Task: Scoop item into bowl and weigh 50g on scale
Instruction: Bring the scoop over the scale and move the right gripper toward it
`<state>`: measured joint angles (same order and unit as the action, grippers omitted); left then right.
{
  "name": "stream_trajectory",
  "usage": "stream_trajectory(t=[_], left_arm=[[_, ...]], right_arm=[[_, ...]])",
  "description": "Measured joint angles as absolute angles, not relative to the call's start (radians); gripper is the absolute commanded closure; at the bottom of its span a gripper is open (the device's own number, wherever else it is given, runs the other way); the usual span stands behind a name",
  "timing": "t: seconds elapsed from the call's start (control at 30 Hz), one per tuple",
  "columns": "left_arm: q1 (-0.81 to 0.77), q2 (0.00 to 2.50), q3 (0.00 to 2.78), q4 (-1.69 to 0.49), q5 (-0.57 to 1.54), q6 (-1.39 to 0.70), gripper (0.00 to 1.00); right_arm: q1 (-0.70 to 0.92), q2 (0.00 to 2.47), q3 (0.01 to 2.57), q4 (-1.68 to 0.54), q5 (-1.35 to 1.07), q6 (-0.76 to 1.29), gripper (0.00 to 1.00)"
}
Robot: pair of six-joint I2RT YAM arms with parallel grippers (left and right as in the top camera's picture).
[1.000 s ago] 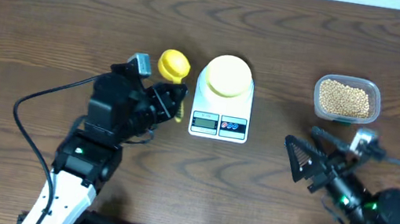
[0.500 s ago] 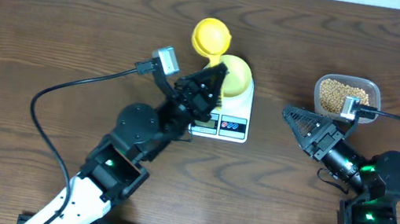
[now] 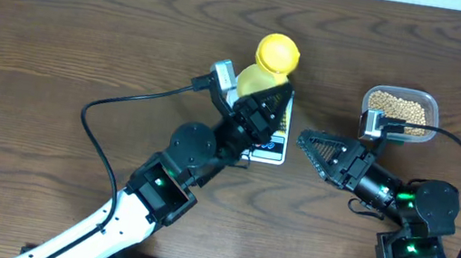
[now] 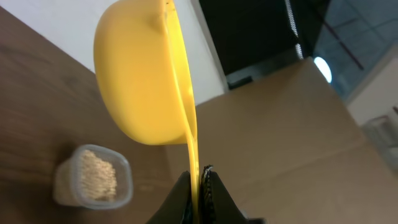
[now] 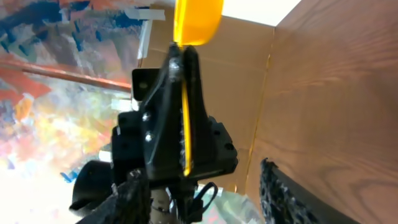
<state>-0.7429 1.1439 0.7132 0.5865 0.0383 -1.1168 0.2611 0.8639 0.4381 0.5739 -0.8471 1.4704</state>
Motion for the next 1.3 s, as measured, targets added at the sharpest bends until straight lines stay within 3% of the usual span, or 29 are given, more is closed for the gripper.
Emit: stream_trajectory(t=[0.23,0.8,1.3], left_arm=[[-0.786,1.144,0.713,0.588,0.038,-1.127,0.93],[-0.819,1.145,0.713,0.589,0.038,-1.129,0.93],[-0.819,1.145,0.713,0.589,0.038,-1.130,0.93]], right_arm=[[0.297,0.864,0.438,0.589,-0.810,1.492,0.50],[0.318,0.864,0.438,0.633,-0.788,1.514,0.68],[0.318,0.864,0.438,0.633,-0.788,1.528,0.74]])
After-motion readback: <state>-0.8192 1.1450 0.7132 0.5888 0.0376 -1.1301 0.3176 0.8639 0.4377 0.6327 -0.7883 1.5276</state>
